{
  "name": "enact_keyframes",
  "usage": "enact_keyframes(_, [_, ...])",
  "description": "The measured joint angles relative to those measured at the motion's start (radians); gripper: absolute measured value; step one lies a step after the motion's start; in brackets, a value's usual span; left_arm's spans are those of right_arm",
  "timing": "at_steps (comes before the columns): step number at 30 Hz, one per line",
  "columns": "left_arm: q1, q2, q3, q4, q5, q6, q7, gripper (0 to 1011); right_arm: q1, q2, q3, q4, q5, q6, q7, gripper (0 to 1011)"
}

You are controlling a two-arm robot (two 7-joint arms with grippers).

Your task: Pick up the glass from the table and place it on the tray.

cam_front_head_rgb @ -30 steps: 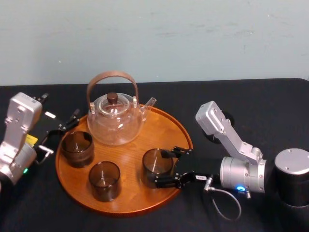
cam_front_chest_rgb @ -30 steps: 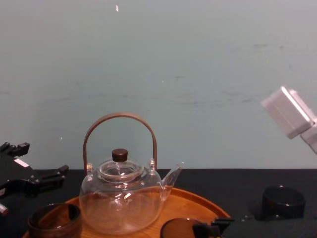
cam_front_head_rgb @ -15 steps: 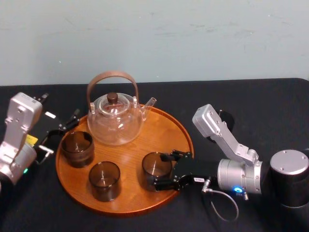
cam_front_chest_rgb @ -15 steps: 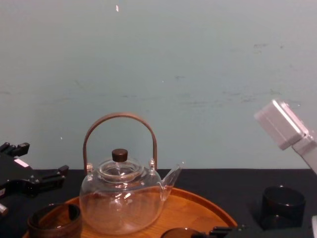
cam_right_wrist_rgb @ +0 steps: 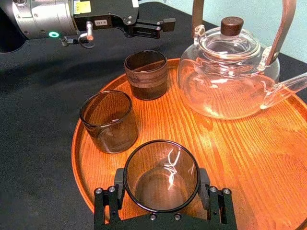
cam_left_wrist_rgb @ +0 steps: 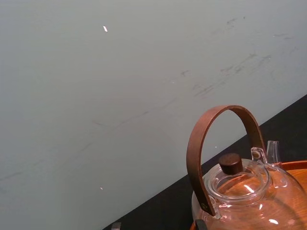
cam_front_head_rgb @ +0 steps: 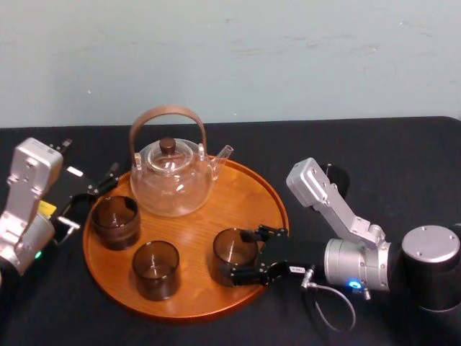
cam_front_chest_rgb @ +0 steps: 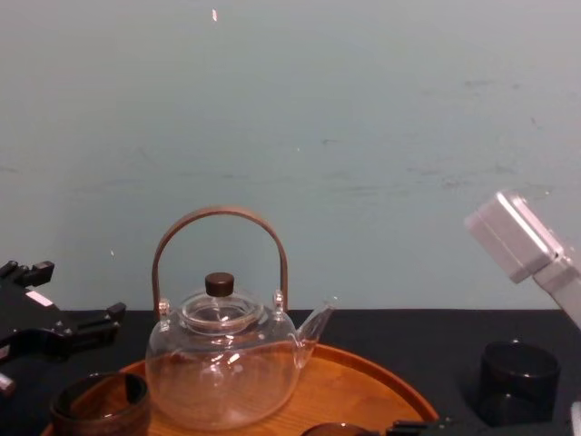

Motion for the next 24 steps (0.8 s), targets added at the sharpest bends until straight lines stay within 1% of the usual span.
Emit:
enact_keyframes(8, [0.000, 0.000, 0.000, 0.000, 0.000, 0.000, 0.000, 1001, 0.000, 0.000, 0.001, 0.000, 0.002, 0.000, 0.001, 906])
enact_keyframes(12, [0.000, 0.000, 0.000, 0.000, 0.000, 0.000, 0.000, 1001, 0.000, 0.000, 0.001, -0.001, 0.003, 0.000, 0.001, 998])
enact_keyframes(24, [0.000, 0.000, 0.000, 0.000, 0.000, 0.000, 0.000, 1001, 0.000, 0.000, 0.001, -0.001, 0.004, 0.001, 0.002, 1002])
